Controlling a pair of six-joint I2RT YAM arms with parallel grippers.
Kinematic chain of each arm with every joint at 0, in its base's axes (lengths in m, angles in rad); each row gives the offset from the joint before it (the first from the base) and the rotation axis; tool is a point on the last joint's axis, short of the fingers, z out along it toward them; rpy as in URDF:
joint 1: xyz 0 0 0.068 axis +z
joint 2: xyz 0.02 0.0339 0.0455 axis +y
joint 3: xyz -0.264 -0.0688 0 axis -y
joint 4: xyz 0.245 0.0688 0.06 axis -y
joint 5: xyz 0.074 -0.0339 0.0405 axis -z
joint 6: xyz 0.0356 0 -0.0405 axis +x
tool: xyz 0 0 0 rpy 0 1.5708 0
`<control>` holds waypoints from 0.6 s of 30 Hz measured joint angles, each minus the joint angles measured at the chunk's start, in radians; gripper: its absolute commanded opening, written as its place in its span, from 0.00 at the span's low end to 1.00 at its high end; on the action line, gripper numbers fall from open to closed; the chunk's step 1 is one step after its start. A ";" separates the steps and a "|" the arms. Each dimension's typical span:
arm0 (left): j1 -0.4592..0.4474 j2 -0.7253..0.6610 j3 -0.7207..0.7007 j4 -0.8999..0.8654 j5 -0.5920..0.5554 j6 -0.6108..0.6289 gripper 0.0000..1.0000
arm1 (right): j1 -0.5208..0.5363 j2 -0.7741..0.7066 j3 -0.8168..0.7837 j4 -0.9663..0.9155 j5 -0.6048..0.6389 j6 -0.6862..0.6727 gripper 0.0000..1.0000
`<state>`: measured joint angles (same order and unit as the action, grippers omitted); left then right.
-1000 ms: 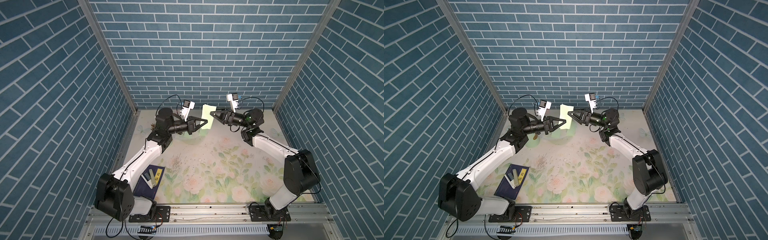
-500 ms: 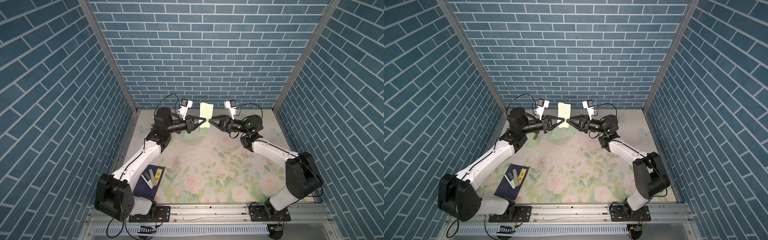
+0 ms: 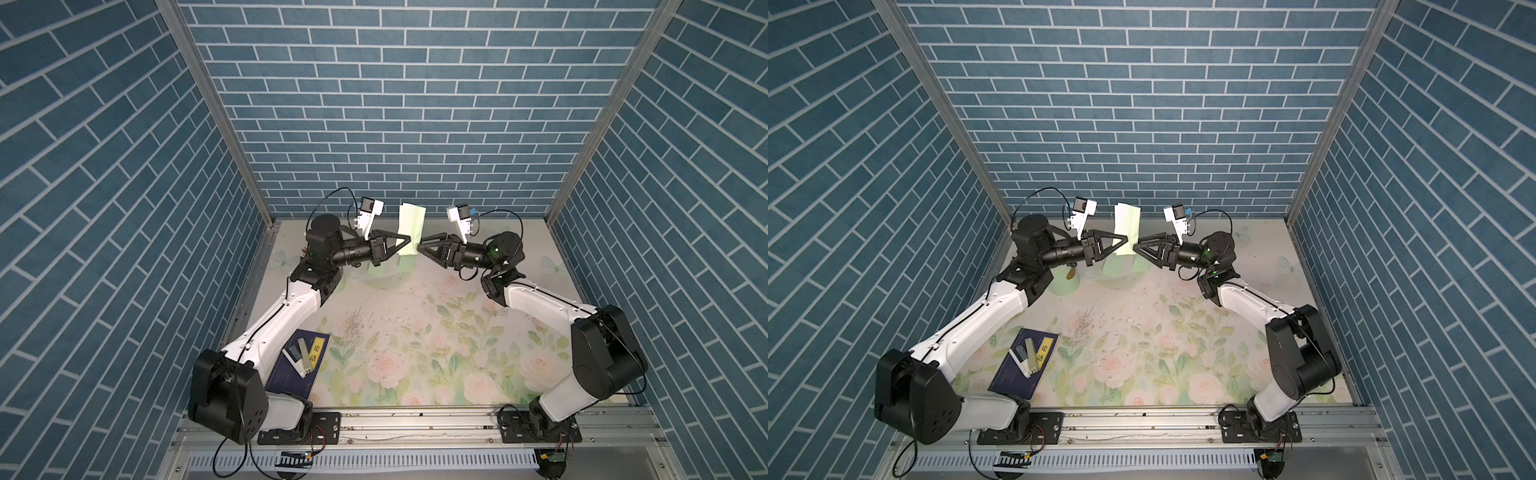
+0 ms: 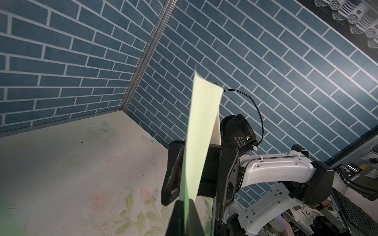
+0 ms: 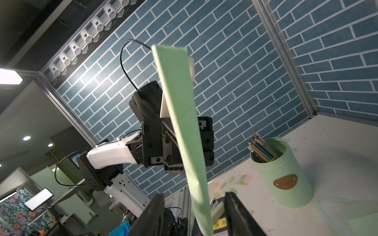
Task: Fold the square paper along the opposite sides
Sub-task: Fold the paper.
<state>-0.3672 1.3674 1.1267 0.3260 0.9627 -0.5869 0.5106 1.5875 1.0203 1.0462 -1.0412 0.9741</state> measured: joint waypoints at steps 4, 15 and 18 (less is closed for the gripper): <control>0.001 -0.010 0.000 -0.010 -0.001 0.001 0.00 | 0.001 -0.012 -0.006 -0.019 0.002 -0.014 0.68; 0.001 -0.017 0.000 -0.015 -0.001 0.000 0.00 | 0.035 -0.015 -0.003 -0.046 0.055 -0.068 0.63; 0.001 -0.021 -0.002 -0.015 -0.001 0.000 0.00 | 0.035 -0.015 0.006 -0.049 0.070 -0.078 0.54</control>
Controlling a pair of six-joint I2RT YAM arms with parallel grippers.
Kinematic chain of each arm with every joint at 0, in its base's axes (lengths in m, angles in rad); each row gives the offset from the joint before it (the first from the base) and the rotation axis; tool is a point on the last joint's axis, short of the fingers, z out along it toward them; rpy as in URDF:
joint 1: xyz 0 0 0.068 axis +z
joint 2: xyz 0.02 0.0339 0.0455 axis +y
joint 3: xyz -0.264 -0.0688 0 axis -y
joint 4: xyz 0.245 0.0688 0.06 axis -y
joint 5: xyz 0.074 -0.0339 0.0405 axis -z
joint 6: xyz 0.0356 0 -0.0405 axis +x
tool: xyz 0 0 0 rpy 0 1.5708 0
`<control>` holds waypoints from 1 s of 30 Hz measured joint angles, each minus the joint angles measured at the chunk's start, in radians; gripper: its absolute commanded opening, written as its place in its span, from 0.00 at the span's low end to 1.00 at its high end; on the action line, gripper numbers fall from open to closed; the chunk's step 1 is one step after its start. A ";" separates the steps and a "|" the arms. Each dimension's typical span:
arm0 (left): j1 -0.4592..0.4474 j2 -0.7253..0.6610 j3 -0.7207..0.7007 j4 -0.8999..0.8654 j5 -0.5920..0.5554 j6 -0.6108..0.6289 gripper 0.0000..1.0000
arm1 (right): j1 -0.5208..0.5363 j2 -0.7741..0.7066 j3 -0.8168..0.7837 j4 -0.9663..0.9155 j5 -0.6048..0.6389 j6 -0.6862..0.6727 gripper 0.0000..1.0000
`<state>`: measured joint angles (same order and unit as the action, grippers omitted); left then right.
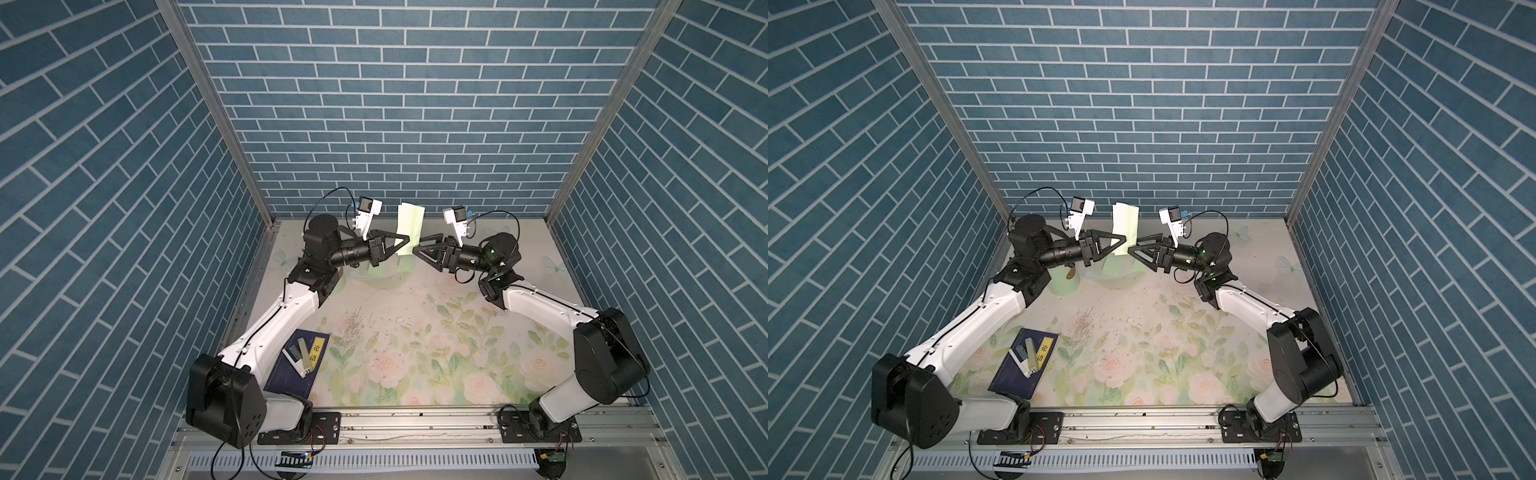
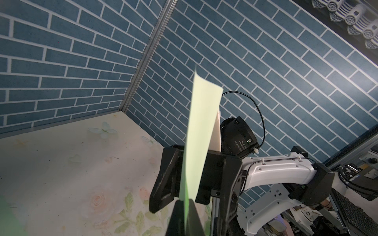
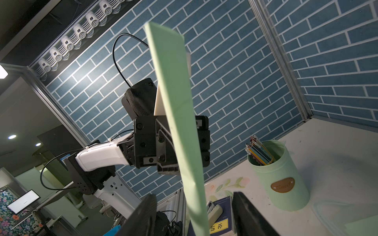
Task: Fold the square paper along the opposite sides
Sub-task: Fold the paper.
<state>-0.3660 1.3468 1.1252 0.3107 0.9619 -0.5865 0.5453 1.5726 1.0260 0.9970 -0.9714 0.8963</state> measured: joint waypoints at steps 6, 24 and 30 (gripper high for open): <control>0.000 -0.009 -0.004 -0.005 0.000 0.000 0.00 | 0.000 0.010 0.030 -0.001 0.013 -0.003 0.54; 0.001 -0.010 -0.004 -0.035 -0.009 0.021 0.00 | 0.010 0.049 0.063 0.021 0.014 0.023 0.19; 0.001 -0.020 -0.004 -0.060 -0.019 0.037 0.00 | 0.010 0.049 0.063 0.020 0.013 0.031 0.08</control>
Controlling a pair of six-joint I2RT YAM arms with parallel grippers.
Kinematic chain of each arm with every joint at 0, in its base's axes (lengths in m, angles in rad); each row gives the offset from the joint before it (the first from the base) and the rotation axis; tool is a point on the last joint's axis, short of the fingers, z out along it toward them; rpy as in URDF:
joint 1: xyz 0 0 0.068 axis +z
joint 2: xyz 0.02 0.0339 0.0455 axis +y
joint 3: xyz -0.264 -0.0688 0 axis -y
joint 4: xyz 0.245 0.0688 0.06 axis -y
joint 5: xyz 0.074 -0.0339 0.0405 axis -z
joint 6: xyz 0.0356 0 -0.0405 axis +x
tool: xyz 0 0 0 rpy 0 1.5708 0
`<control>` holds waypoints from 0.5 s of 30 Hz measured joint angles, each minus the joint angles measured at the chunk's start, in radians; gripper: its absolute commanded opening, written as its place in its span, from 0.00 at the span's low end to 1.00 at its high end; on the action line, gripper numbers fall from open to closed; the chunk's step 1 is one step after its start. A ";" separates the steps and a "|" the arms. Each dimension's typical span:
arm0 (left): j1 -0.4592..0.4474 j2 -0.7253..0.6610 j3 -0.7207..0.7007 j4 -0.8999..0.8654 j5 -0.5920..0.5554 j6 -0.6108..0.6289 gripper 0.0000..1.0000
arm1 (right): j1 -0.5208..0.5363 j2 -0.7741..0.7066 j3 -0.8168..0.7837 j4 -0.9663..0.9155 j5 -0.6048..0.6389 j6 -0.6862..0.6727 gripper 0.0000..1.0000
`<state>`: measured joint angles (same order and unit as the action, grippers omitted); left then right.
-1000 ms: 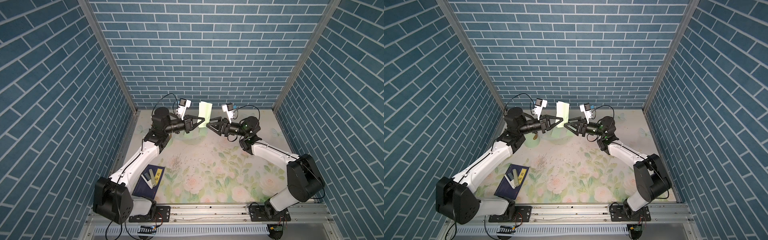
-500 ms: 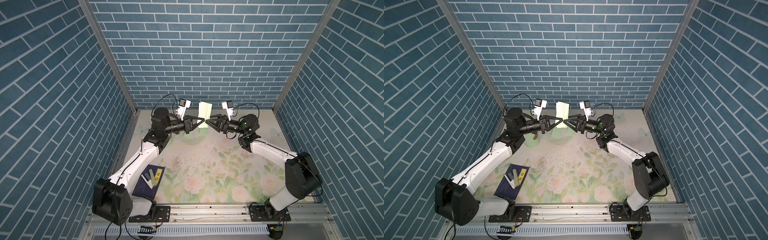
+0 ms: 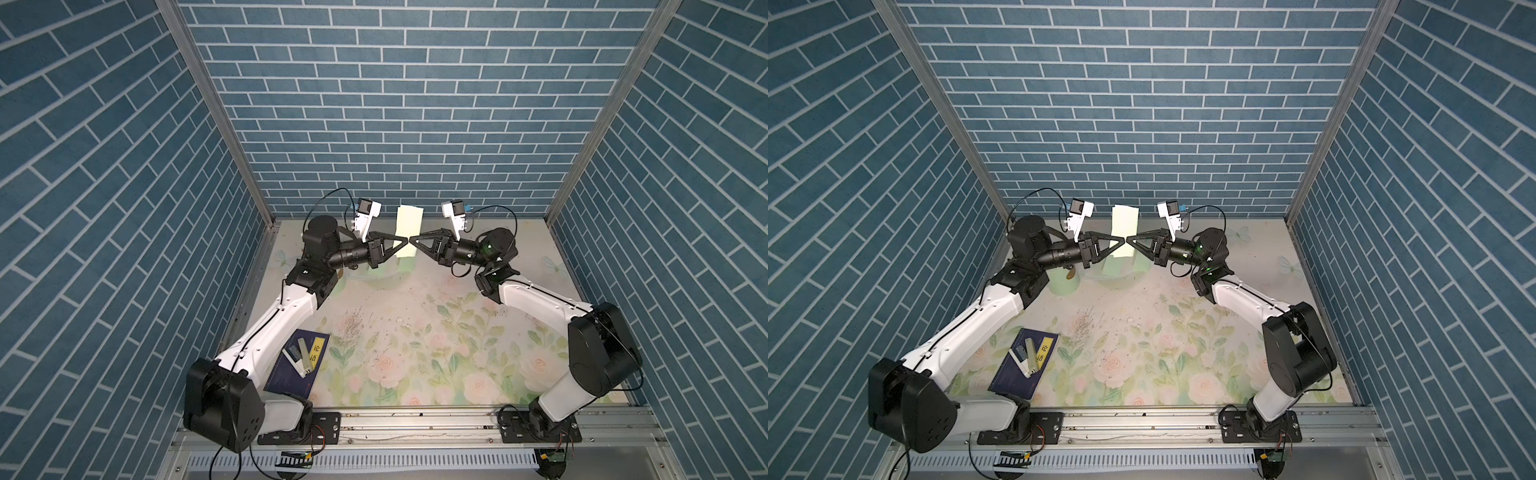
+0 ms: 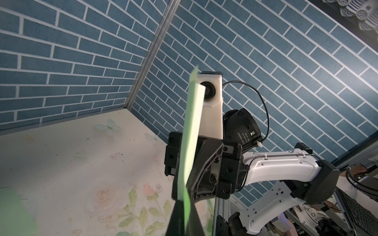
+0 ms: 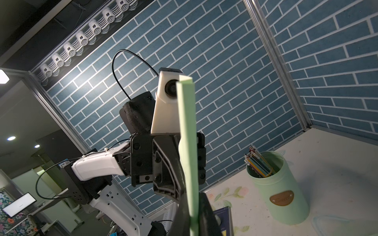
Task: Fold the square paper along the opposite sides
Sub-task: Fold the paper.
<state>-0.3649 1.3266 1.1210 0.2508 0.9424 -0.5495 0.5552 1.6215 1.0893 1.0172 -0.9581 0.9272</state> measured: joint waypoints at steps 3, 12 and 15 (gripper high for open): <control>0.000 -0.005 0.000 -0.012 -0.003 0.008 0.00 | -0.001 0.000 0.000 0.000 0.000 0.002 0.08; 0.000 -0.008 0.000 -0.019 -0.005 0.019 0.00 | -0.013 0.001 -0.002 0.061 0.001 0.066 0.46; 0.000 -0.013 -0.006 -0.017 -0.005 0.018 0.00 | -0.017 0.014 0.027 0.081 0.001 0.081 0.40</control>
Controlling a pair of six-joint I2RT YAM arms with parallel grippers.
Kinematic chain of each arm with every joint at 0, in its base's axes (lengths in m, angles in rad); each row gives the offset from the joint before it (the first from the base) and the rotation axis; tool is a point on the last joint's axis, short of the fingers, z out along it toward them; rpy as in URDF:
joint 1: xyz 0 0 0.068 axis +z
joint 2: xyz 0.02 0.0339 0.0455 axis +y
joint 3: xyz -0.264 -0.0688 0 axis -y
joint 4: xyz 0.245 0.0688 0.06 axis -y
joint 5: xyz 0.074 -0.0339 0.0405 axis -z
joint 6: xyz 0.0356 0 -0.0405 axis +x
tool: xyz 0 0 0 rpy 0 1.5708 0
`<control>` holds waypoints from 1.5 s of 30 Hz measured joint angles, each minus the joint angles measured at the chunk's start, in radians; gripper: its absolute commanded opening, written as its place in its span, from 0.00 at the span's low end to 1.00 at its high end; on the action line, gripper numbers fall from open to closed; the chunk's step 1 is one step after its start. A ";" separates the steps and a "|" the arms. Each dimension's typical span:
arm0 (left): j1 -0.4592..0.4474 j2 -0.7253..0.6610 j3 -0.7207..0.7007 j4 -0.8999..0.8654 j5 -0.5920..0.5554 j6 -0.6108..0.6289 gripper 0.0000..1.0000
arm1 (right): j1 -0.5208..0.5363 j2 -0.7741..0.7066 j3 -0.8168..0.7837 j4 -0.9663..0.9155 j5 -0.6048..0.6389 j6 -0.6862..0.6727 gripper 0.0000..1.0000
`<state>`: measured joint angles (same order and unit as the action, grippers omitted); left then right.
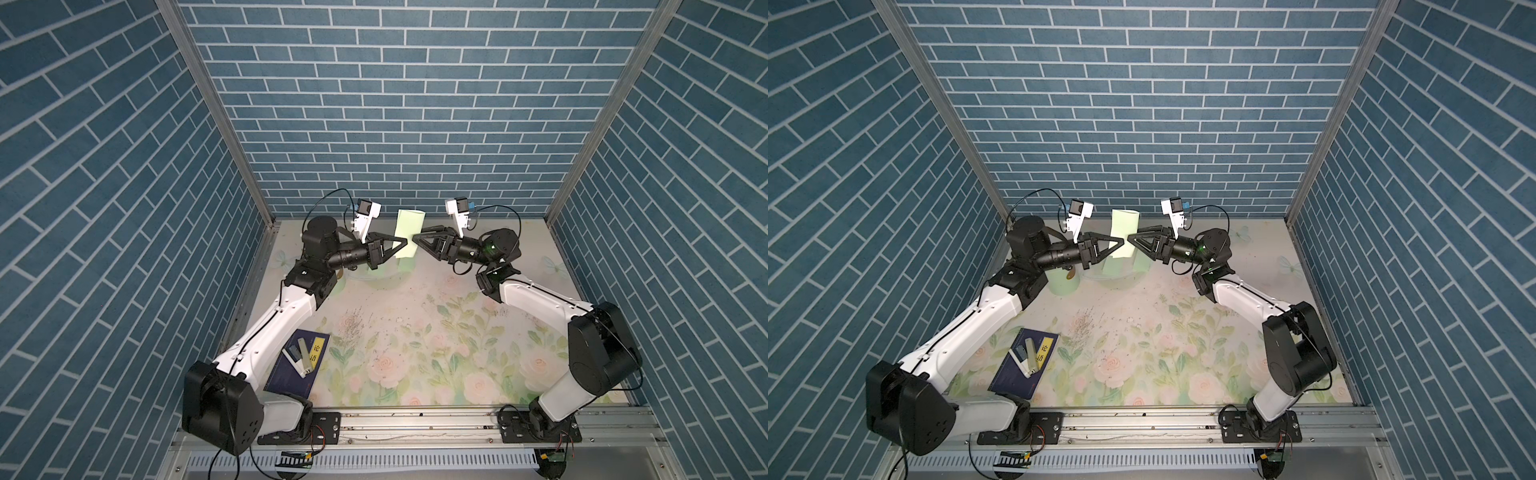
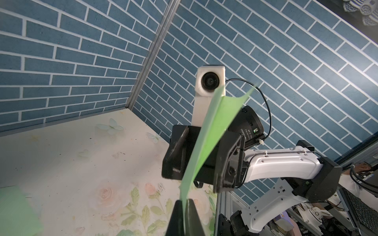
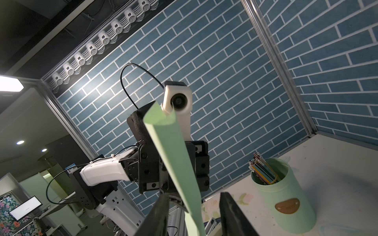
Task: Fold the square paper along the opposite sides
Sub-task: Fold the paper.
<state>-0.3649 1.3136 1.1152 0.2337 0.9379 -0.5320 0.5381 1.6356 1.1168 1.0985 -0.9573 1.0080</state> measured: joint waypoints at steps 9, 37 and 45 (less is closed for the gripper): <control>0.000 -0.019 -0.018 0.000 0.003 -0.002 0.00 | -0.010 0.038 0.072 0.058 0.002 0.073 0.00; 0.000 -0.035 -0.042 -0.019 0.002 0.010 0.00 | -0.029 0.036 0.048 0.119 0.009 0.112 0.65; 0.005 -0.035 -0.029 -0.037 0.002 0.020 0.00 | 0.053 0.037 -0.073 0.186 -0.034 0.114 0.60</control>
<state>-0.3595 1.2789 1.0863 0.1967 0.9394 -0.5117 0.5911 1.6726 1.0435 1.2842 -0.9913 1.1225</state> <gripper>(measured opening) 0.049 0.662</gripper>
